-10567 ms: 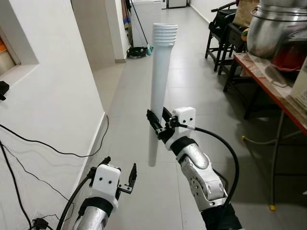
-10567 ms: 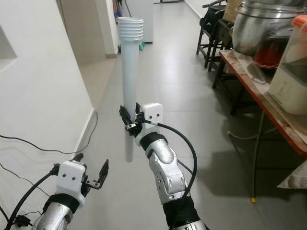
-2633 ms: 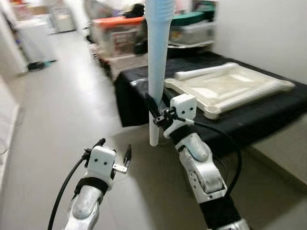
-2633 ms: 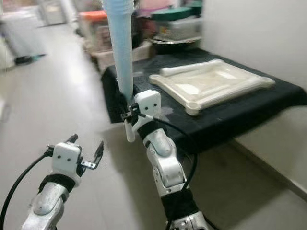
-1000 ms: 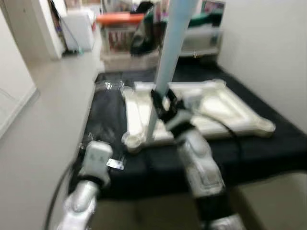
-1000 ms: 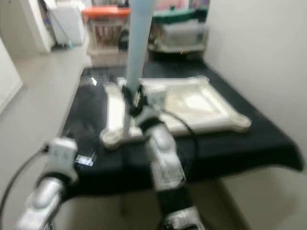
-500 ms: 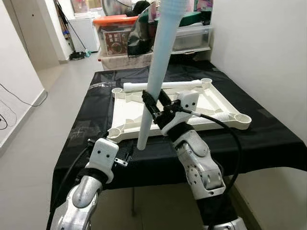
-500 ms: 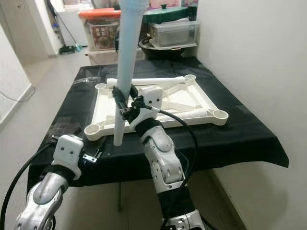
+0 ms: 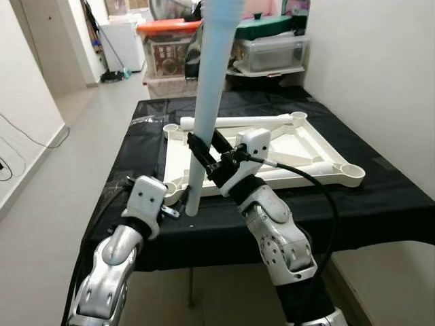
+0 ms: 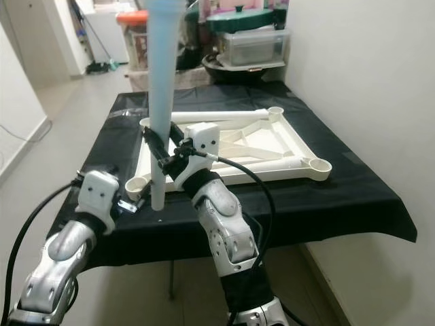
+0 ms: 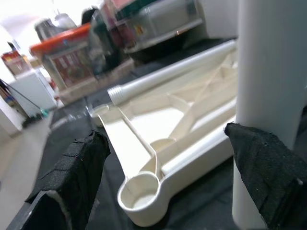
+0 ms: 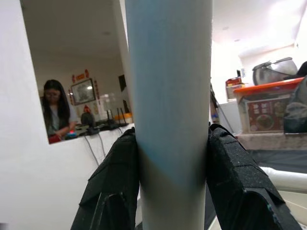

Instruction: Building children table

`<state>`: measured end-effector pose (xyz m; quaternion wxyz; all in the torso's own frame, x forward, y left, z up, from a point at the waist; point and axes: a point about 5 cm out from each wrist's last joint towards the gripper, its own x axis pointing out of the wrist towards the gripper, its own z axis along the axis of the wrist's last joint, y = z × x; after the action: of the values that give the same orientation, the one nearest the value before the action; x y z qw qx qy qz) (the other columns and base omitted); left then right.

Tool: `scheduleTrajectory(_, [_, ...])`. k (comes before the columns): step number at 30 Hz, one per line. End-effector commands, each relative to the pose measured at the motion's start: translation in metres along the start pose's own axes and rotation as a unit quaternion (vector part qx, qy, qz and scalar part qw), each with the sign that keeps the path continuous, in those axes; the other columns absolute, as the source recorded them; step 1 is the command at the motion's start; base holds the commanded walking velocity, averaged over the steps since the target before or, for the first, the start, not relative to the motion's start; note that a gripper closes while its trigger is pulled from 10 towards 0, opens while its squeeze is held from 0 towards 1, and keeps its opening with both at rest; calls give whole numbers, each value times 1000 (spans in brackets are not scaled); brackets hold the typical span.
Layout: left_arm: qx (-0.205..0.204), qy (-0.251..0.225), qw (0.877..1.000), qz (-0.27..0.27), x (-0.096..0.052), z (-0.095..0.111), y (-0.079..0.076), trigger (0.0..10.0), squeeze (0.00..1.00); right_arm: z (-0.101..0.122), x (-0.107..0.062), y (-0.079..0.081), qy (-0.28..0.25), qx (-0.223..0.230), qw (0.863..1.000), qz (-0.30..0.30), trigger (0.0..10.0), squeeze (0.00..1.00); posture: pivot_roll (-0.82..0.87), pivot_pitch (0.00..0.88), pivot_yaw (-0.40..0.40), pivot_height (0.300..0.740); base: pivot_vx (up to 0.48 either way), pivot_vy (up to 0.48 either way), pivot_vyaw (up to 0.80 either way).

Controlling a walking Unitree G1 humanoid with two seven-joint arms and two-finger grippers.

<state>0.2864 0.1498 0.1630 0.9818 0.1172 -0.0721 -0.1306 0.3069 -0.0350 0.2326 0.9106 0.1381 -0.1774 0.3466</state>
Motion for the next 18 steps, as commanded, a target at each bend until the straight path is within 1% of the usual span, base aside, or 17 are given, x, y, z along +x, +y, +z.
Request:
scheduleTrajectory(1, [-10, 6, 999, -32, 5, -4, -6, 10000, 0, 1, 3, 16, -11, 36, 999, 29, 10000, 0, -34, 0, 31, 740, 0, 0, 0])
scheduleTrajectory(2, [-10, 6, 999, -32, 5, -4, -6, 10000, 0, 1, 3, 16, -11, 36, 999, 29, 10000, 0, -34, 0, 31, 740, 0, 0, 0])
scheduleTrajectory(3, [-25, 6, 998, -53, 9, -4, -12, 10000, 0, 1, 3, 18, -11, 39, 999, 33, 10000, 0, -34, 0, 31, 740, 0, 0, 0])
scheduleTrajectory(4, [-25, 6, 998, -53, 9, -4, -12, 10000, 0, 1, 3, 18, -11, 39, 999, 33, 10000, 0, -34, 0, 31, 740, 0, 0, 0])
scheduleTrajectory(5, [-36, 4, 997, -75, 12, -3, -19, 10000, 0, 1, 3, 19, -10, 42, 998, 37, 10000, 0, -34, 0, 31, 740, 0, 0, 0])
scheduleTrajectory(6, [-36, 4, 997, -75, 12, -3, -19, 10000, 0, 1, 3, 19, -10, 42, 998, 37, 10000, 0, -34, 0, 31, 740, 0, 0, 0])
scheduleTrajectory(7, [-47, 0, 994, -103, 14, -1, -27, 10000, 0, 1, 3, 20, -11, 43, 998, 38, 10000, 0, -34, 0, 31, 740, 0, 0, 0])
scheduleTrajectory(9, [-47, 0, 994, -103, 14, -1, -27, 10000, 0, 1, 3, 20, -11, 43, 998, 38, 10000, 0, -34, 0, 31, 740, 0, 0, 0])
scheduleTrajectory(10, [-51, -2, 990, -130, 15, 1, -35, 10000, 0, 2, 3, 20, -11, 42, 998, 38, 10000, 0, -38, 0, 34, 740, 0, 0, 0])
scheduleTrajectory(11, [-30, -6, 994, -109, 18, 3, -34, 10000, 0, 1, 3, 18, -11, 30, 999, 30, 10000, 0, -38, 0, 34, 740, 0, 0, 0])
scheduleTrajectory(12, [-30, -6, 994, -109, 18, 3, -34, 10000, 0, 1, 3, 18, -11, 30, 999, 30, 10000, 0, -38, 0, 34, 740, 0, 0, 0])
scheduleTrajectory(13, [-8, -4, 997, -76, 21, 2, -29, 10000, 0, 1, 3, 15, -10, 20, 999, 23, 10000, 0, -38, 0, 34, 740, 0, 0, 0])
scheduleTrajectory(14, [11, -2, 999, -38, 23, 0, -20, 10000, 0, 1, 3, 12, -10, 9, 1000, 15, 10000, 0, -37, 0, 31, 740, 0, 0, 0])
scheduleTrajectory(16, [11, -2, 999, -38, 23, 0, -20, 10000, 0, 1, 3, 12, -10, 9, 1000, 15, 10000, 0, -37, 0, 31, 740, 0, 0, 0])
scheduleTrajectory(18, [49, 13, 998, 44, 18, -7, 6, 10000, 0, 2, 3, 5, -11, -8, 1000, -5, 10000, 0, -36, 0, 31, 740, 0, 0, 0])
